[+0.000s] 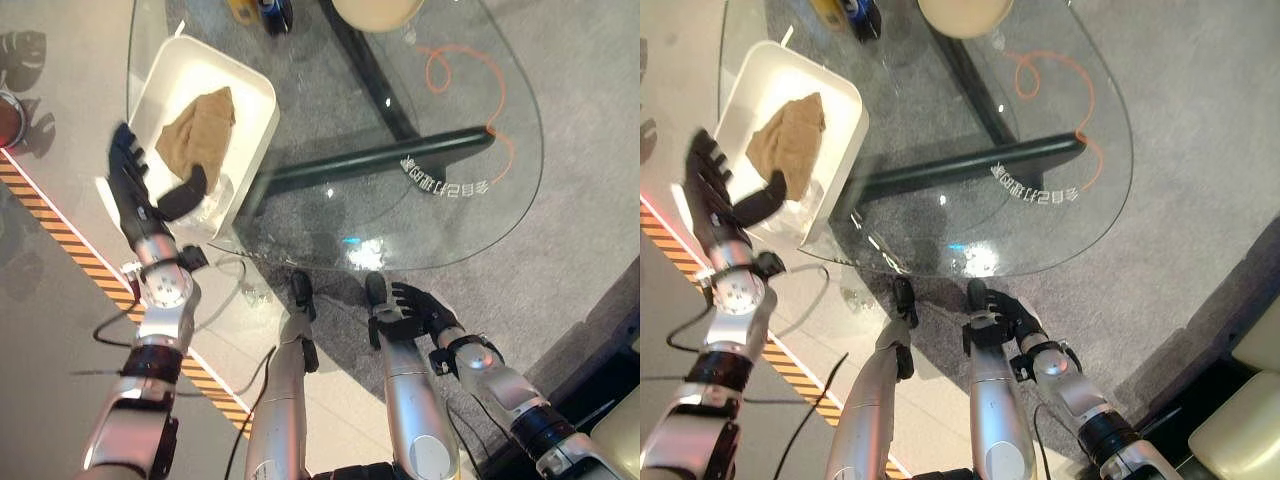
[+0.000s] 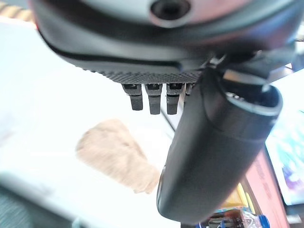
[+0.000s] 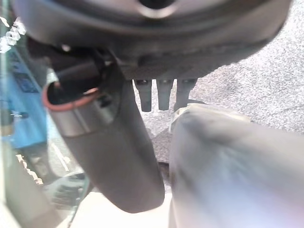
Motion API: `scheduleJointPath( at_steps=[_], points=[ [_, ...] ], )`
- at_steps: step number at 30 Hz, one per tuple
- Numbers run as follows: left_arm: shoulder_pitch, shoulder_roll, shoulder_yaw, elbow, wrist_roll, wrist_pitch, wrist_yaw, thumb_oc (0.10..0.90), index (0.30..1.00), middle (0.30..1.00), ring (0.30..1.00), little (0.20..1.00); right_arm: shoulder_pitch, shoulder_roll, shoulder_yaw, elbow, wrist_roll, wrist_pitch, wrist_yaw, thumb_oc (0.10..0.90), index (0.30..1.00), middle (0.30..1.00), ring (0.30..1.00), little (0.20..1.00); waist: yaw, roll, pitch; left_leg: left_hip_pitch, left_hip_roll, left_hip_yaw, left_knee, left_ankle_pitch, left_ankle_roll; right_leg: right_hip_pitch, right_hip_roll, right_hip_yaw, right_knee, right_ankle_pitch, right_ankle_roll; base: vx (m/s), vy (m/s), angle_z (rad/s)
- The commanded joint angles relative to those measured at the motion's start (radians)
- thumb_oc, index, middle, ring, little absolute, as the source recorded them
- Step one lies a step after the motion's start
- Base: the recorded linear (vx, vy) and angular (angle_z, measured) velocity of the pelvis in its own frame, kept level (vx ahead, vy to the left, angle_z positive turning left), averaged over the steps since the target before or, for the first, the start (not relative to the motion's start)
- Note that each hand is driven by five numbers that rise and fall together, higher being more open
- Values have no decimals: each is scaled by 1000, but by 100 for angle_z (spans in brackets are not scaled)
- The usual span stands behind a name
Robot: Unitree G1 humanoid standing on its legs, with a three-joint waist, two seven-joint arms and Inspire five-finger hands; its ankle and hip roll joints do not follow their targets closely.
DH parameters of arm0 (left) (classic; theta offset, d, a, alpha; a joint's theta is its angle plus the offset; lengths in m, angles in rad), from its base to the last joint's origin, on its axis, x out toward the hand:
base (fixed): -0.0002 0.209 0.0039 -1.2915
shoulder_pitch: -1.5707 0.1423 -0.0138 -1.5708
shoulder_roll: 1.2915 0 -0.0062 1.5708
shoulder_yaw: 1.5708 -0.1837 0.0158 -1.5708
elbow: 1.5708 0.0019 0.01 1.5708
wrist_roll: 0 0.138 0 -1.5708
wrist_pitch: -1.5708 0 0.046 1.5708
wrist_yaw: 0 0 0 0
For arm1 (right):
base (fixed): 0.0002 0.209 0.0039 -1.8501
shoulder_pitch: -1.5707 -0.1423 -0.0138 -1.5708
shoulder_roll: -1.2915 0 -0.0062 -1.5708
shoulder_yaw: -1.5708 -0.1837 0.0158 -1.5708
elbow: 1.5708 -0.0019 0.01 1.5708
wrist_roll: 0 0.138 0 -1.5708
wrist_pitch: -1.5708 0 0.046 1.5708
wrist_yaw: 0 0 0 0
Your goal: Wipe the table with a cloth and put it in the basket.
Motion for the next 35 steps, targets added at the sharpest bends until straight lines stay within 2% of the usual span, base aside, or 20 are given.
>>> scheduleJointPath(
  at_steps=[1,4,7,10,12,15,19,23,29,35],
  points=[
    [48,30,5,-27,-46,-58,-94,800,900,900,900,900,62,53,-19,5,-9,-73,40,800,900,900,900,900,42,-32,-62,68,-67,-32,90,-146,-12,123,48,45,-217,95,41,-91,-265,3],
    [121,-7,-41,28,-80,-37,-173,800,900,900,900,900,77,81,-38,64,-8,-67,36,800,900,900,900,900,58,-30,-105,113,-55,-42,58,-137,-14,175,49,25,-231,82,33,-81,-224,3],
    [179,-42,-84,124,-103,31,-296,800,900,900,900,900,77,103,-57,196,-12,-75,48,800,900,900,900,900,77,-25,-164,171,-37,-43,20,-134,-14,238,44,1,-256,73,28,-16,-181,3],
    [235,-93,-97,259,-100,116,-402,800,900,900,900,900,87,133,-86,340,3,-71,74,800,900,900,900,900,89,-27,-231,238,-23,-37,-7,-145,-11,317,42,-12,-292,67,26,51,-121,7],
    [249,-110,-92,311,-86,153,-441,800,900,900,900,900,94,143,-100,398,2,-77,88,800,900,900,900,900,92,-27,-255,264,-19,-38,-16,-151,-9,347,43,-14,-307,64,25,93,-75,-4],
    [288,-164,-83,508,-58,263,-530,800,900,900,900,900,122,183,-146,542,13,-67,127,800,900,900,900,900,97,-37,-332,340,-10,-34,-45,-166,-4,434,42,-30,-358,64,28,154,-116,7],
    [304,-192,-62,682,-63,301,-565,800,900,900,900,900,146,220,-184,699,-6,-98,154,800,900,900,900,900,94,-47,-388,408,-3,-27,-81,-178,3,509,42,-35,-405,61,33,102,-56,4],
    [312,-207,-62,760,-14,339,-600,800,900,900,900,900,164,241,-215,784,5,-95,175,800,900,900,900,900,91,-52,-424,450,0,-16,-110,-185,9,547,40,-43,-434,66,38,50,-22,0],
    [321,-223,-77,822,-9,361,-647,800,900,900,900,900,174,258,-260,878,67,-77,234,800,900,900,900,900,85,-49,-462,518,3,9,-162,-194,17,604,38,-64,-480,72,46,31,-2,-4],
    [316,-225,-87,827,-6,362,-642,800,900,900,900,900,174,259,-261,909,45,-60,228,800,900,900,900,900,88,-46,-489,559,-1,21,-185,-206,25,636,35,-79,-500,73,53,39,-12,-14]
  ],
)
